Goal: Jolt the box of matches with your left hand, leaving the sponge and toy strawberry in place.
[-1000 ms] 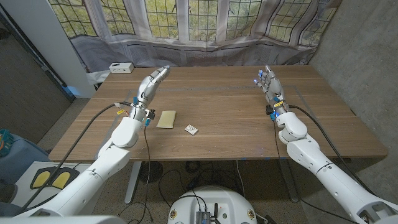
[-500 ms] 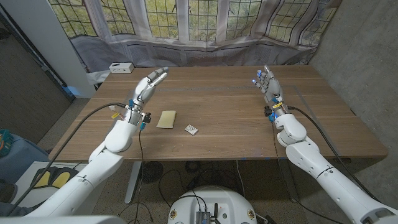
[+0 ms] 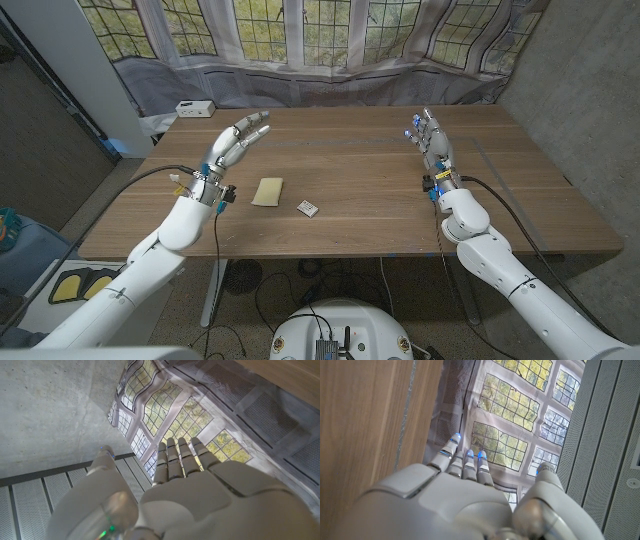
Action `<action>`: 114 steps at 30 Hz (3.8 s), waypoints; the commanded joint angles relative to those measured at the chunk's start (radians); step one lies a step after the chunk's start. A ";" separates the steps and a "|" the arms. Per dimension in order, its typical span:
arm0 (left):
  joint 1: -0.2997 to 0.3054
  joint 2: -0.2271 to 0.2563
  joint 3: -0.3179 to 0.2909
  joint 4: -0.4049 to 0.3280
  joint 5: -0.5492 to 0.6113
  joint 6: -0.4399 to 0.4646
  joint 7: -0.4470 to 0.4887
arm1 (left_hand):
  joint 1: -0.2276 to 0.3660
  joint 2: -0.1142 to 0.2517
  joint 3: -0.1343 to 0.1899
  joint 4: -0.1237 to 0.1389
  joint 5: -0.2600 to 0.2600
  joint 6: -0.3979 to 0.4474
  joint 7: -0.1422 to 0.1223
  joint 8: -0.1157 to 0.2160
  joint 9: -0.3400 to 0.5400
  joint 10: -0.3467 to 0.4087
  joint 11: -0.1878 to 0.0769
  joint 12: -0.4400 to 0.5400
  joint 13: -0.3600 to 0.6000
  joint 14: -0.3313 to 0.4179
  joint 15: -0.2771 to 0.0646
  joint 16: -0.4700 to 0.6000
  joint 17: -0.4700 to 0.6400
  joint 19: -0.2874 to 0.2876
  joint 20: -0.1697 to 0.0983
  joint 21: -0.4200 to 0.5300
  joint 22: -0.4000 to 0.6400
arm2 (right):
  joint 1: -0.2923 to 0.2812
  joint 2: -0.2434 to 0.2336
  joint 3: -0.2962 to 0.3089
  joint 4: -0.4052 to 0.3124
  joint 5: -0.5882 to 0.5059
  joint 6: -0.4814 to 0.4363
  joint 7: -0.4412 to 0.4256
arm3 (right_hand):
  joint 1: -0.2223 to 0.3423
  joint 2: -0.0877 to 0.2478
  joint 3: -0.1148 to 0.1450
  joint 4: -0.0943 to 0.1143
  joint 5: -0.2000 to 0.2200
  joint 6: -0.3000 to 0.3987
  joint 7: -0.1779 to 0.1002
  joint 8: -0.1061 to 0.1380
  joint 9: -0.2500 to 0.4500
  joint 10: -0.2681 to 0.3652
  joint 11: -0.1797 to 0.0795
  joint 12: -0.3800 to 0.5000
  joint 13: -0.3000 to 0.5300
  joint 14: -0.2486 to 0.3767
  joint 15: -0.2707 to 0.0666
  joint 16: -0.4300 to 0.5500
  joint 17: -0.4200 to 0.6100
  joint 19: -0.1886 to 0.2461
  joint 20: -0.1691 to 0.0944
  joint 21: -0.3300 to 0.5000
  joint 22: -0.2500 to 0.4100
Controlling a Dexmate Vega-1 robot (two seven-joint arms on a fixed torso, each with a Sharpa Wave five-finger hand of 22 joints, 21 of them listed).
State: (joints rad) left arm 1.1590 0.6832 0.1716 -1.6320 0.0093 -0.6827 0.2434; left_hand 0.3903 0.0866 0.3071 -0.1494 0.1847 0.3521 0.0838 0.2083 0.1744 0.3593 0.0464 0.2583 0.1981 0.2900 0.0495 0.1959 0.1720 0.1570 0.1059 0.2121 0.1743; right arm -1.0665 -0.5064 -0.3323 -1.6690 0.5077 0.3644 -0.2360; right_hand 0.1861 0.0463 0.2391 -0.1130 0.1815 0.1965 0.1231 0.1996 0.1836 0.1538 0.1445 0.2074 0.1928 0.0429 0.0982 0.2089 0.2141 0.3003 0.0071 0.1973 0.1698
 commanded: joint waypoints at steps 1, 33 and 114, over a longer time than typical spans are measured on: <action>0.023 0.010 -0.043 -0.019 0.188 0.010 0.092 | 0.016 0.005 0.010 -0.004 -0.003 0.017 0.002 0.003 0.006 0.013 0.000 0.003 0.001 0.009 -0.008 0.001 0.003 0.007 0.001 -0.002 0.005 | -0.030 0.007 0.000 -0.046 -0.041 -0.009 -0.051 | 0.005 0.002 0.002 -0.005 0.003 0.003 -0.002 -0.001 0.002 0.010 0.003 0.000 0.002 0.007 0.001 0.005 0.000 0.011 0.004 0.001 0.003; 0.108 0.184 -0.057 -0.288 0.547 0.384 0.127 | 0.180 -0.031 0.071 -0.041 0.000 0.047 -0.059 -0.003 0.009 0.045 -0.100 -0.013 0.003 -0.026 -0.068 -0.015 0.001 -0.036 -0.023 -0.023 0.002 | -0.058 -0.017 0.025 -0.084 -0.050 -0.021 -0.052 | 0.003 0.002 -0.001 -0.006 0.003 0.006 -0.005 -0.003 0.002 0.014 0.003 -0.002 0.002 0.013 0.000 0.006 0.001 0.006 0.005 -0.002 0.003; -0.216 0.523 0.165 -0.455 0.688 0.447 -0.476 | 0.557 -0.190 0.062 0.004 0.088 0.147 -0.274 -0.008 0.013 0.191 -0.265 -0.032 0.004 -0.080 -0.163 -0.001 -0.001 -0.227 0.103 -0.012 0.002 | -0.090 0.005 0.016 -0.111 -0.066 -0.034 -0.093 | -0.003 0.001 -0.009 -0.008 0.003 0.001 -0.007 -0.006 0.002 -0.003 0.013 -0.008 0.002 -0.005 0.009 -0.001 0.003 -0.019 0.016 -0.007 0.003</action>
State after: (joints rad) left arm 1.0012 1.2268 0.2844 -2.1088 0.6689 -0.1973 -0.1824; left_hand 0.9242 -0.1100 0.3707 -0.1422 0.2671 0.4927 -0.1827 0.1994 0.1841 0.5418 -0.2181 0.2272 0.2000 0.2006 -0.0396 0.1856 0.1674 -0.0815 0.2051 0.1936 0.1746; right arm -1.1485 -0.5029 -0.3174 -1.7714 0.4460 0.3359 -0.3210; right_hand 0.1860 0.0463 0.2308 -0.1212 0.1814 0.1980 0.1140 0.1958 0.1836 0.1570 0.1520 0.1998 0.1928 0.0423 0.1051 0.2059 0.2141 0.2875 0.0233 0.1923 0.1698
